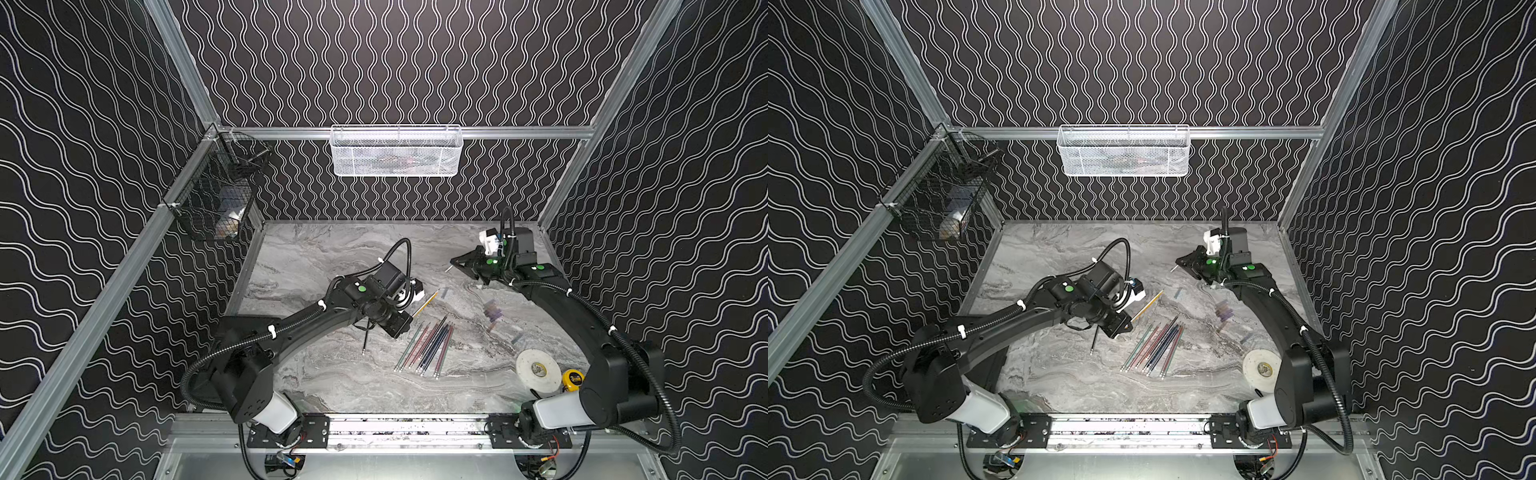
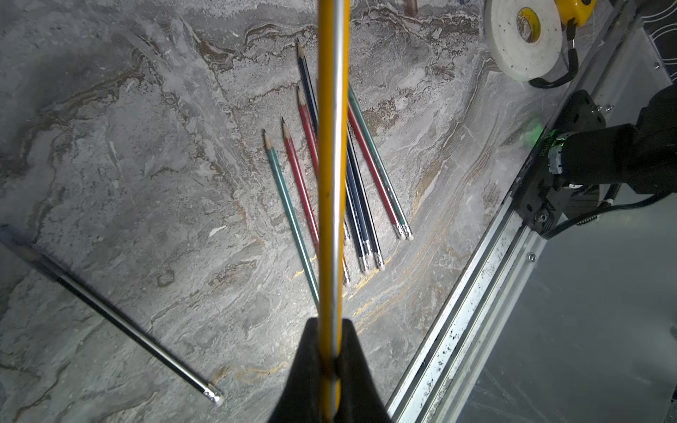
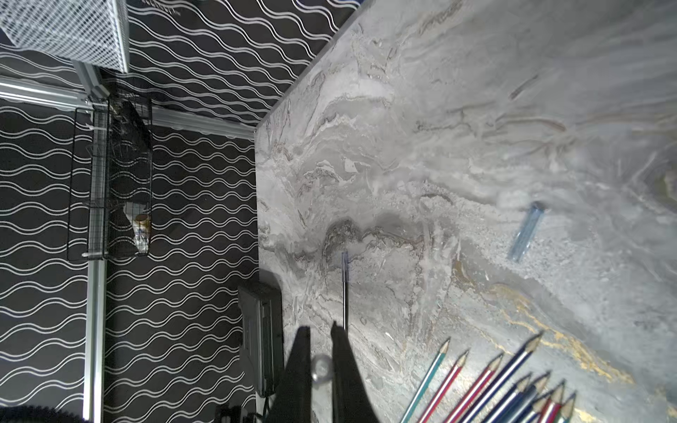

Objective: Remove the protective cover of the pencils
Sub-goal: Remove the protective sleeve from the pencil, then place the pencil at the center of the board.

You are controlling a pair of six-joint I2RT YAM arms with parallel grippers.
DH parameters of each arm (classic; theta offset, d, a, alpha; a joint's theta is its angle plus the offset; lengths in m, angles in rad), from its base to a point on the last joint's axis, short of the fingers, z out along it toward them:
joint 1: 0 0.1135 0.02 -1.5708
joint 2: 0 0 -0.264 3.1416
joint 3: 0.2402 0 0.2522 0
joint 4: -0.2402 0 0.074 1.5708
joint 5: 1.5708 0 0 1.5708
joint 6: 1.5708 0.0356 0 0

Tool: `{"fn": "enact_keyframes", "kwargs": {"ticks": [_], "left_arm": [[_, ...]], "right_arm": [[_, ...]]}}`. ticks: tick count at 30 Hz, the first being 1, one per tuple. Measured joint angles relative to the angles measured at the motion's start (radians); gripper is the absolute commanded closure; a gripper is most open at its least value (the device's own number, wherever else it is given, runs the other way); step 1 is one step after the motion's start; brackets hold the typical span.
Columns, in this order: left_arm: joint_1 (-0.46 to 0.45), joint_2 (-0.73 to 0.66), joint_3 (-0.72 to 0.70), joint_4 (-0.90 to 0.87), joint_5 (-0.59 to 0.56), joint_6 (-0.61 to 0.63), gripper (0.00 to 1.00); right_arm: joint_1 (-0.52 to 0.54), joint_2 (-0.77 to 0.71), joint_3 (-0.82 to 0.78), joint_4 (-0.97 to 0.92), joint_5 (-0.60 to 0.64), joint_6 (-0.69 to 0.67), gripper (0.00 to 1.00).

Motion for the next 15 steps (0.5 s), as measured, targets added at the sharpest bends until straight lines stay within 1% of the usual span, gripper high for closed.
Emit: {"fn": "enact_keyframes", "kwargs": {"ticks": [3, 6, 10, 15], "left_arm": [[0.000, 0.010, -0.001, -0.006, -0.010, -0.001, 1.00], [0.000, 0.047, -0.001, -0.013, -0.043, -0.005, 1.00], [-0.002, 0.095, -0.006, -0.017, -0.079, -0.008, 1.00], [-0.004, 0.184, -0.005, -0.039, -0.148, -0.015, 1.00]], "right_arm": [[-0.019, 0.001, 0.023, -0.023, 0.019, -0.028, 1.00], [-0.069, -0.027, 0.000, -0.064, 0.050, -0.054, 1.00], [-0.148, -0.116, -0.114, -0.120, 0.077, -0.090, 0.98], [-0.166, -0.258, -0.272, -0.208, 0.139, -0.129, 0.98]]}}
